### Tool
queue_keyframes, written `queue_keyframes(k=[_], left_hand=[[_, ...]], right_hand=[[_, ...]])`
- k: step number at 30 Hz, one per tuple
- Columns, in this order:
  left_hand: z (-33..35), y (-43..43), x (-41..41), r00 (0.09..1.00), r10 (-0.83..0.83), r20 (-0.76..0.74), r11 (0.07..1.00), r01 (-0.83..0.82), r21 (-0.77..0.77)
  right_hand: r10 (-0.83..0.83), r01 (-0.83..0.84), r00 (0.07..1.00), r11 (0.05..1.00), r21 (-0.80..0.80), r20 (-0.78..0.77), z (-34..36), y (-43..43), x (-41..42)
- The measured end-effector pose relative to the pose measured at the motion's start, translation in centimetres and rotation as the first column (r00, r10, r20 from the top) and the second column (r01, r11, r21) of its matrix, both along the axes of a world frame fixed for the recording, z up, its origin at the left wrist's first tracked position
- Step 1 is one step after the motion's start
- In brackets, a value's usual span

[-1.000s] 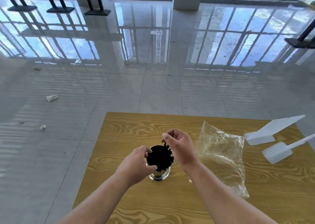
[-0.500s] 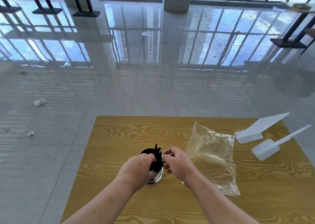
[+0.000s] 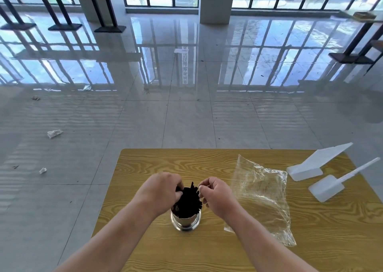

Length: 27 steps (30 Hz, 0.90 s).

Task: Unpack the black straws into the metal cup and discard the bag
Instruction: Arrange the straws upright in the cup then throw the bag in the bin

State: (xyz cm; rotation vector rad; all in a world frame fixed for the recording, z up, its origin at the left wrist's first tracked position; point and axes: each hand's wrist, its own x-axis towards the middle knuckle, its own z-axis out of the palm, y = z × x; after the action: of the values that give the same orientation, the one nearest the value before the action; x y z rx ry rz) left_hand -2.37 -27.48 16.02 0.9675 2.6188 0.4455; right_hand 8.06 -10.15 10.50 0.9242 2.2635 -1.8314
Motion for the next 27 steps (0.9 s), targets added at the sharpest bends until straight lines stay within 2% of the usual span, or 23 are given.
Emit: queue_keyframes(k=[6, 11, 14, 16, 17, 19, 21, 24, 27], left_hand=[[4.9, -0.7, -2.5, 0.995, 0.098, 0.006, 0.994, -0.098, 0.054], [8.3, -1.9, -4.0, 0.985, 0.16, 0.069, 0.979, -0.168, 0.12], [9.6, -2.4, -4.5, 0.973, 0.232, -0.003, 0.931, -0.222, 0.289], [9.7, -2.3, -4.5, 0.943, 0.331, -0.01, 0.823, -0.284, 0.492], [9.5, -2.1, -4.3, 0.93, 0.366, 0.039, 0.742, -0.317, 0.591], [8.7, -1.6, -4.1, 0.9, 0.367, 0.236, 0.556, -0.416, 0.72], [7.5, -1.0, -3.7, 0.838, 0.276, 0.471, 0.426, -0.546, 0.722], [5.5, -0.4, -2.5, 0.72, 0.164, 0.674, 0.436, -0.666, 0.605], [3.4, -0.5, -1.1, 0.585, 0.13, 0.8, 0.431, -0.76, 0.486]], right_hand=[[-0.041, 0.041, 0.999, 0.999, -0.02, -0.031, 0.8, 0.0, -0.6], [-0.084, 0.083, 0.995, 0.996, -0.033, -0.044, 1.5, 0.7, -0.2], [-0.132, 0.129, 0.989, 0.99, -0.049, -0.07, 2.1, 0.9, -0.1], [-0.158, 0.15, 0.981, 0.986, -0.076, -0.111, 2.6, 0.8, 0.1], [-0.154, 0.139, 0.979, 0.984, -0.11, -0.136, 2.9, 0.8, 0.2], [-0.076, 0.036, 0.98, 0.976, -0.215, -0.182, 3.9, 0.4, 0.4], [0.035, -0.102, 0.981, 0.929, -0.354, -0.191, 5.0, -0.4, 0.0], [0.042, -0.137, 0.984, 0.799, -0.585, -0.173, 6.4, -1.2, -1.1], [-0.149, -0.052, 0.97, 0.642, -0.765, -0.191, 7.5, -0.6, -1.6]])
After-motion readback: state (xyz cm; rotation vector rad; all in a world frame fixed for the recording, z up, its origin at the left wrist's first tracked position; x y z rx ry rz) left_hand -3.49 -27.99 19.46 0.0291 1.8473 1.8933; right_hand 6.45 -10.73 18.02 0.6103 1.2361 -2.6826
